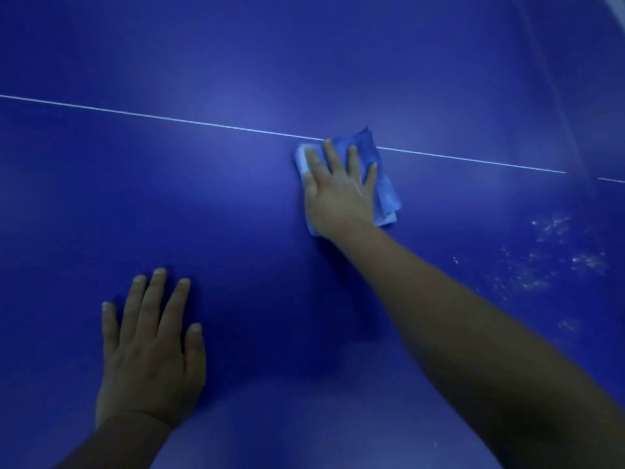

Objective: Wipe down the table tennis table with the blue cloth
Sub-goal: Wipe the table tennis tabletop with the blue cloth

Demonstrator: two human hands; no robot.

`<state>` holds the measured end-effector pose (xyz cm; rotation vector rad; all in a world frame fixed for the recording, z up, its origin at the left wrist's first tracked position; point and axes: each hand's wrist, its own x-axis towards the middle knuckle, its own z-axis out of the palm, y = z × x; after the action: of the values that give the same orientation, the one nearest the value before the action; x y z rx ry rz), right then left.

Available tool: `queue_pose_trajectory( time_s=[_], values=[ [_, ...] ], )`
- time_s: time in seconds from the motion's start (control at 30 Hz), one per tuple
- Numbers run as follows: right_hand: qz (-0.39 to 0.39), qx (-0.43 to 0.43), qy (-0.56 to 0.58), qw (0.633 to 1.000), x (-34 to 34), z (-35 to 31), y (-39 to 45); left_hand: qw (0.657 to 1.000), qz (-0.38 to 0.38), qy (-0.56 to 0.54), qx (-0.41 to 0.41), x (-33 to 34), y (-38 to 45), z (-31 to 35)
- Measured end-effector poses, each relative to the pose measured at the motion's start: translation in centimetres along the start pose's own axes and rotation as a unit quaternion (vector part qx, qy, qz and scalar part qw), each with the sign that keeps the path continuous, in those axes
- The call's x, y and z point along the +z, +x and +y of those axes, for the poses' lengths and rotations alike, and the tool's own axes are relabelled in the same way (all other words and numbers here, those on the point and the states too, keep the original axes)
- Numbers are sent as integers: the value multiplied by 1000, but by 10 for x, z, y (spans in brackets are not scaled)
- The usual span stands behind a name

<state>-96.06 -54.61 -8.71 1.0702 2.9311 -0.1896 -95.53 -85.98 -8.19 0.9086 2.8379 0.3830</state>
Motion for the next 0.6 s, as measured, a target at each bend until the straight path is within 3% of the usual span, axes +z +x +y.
queue_pose_trajectory(
  time_s=[0.03, 0.1, 0.2, 0.27, 0.3, 0.37, 0.4, 0.47, 0.53, 0.6],
  values=[
    [-6, 1, -22, 1000, -6, 15, 8, 1000, -1, 1, 0, -1, 0, 1],
    [5, 88, -64, 994, -14, 67, 22, 1000, -7, 4, -1, -3, 0, 1],
    [20, 306, 35, 951, -35, 141, 21, 1000, -20, 5, 1, -5, 1, 1],
    [17, 345, 60, 937, -35, 139, 10, 1000, -20, 0, 0, -6, 1, 1],
    [14, 297, 38, 954, -32, 125, 2, 1000, -18, -1, 1, -6, 0, 2],
    [8, 85, -27, 996, -17, 87, -15, 1000, -12, -4, 2, -5, 1, 3],
    [-7, -30, -40, 999, -12, 69, -24, 1000, -8, -4, 2, -5, 1, 2],
    [-66, -168, -65, 981, -15, 64, -24, 1000, -3, -1, 6, -3, 0, 1],
    [-61, -168, -143, 974, -26, 102, 0, 1000, 3, -2, 10, -2, 1, -1],
    [-57, -75, -181, 979, -40, 160, 24, 1000, 5, 1, 12, -1, 0, -1]
  ],
)
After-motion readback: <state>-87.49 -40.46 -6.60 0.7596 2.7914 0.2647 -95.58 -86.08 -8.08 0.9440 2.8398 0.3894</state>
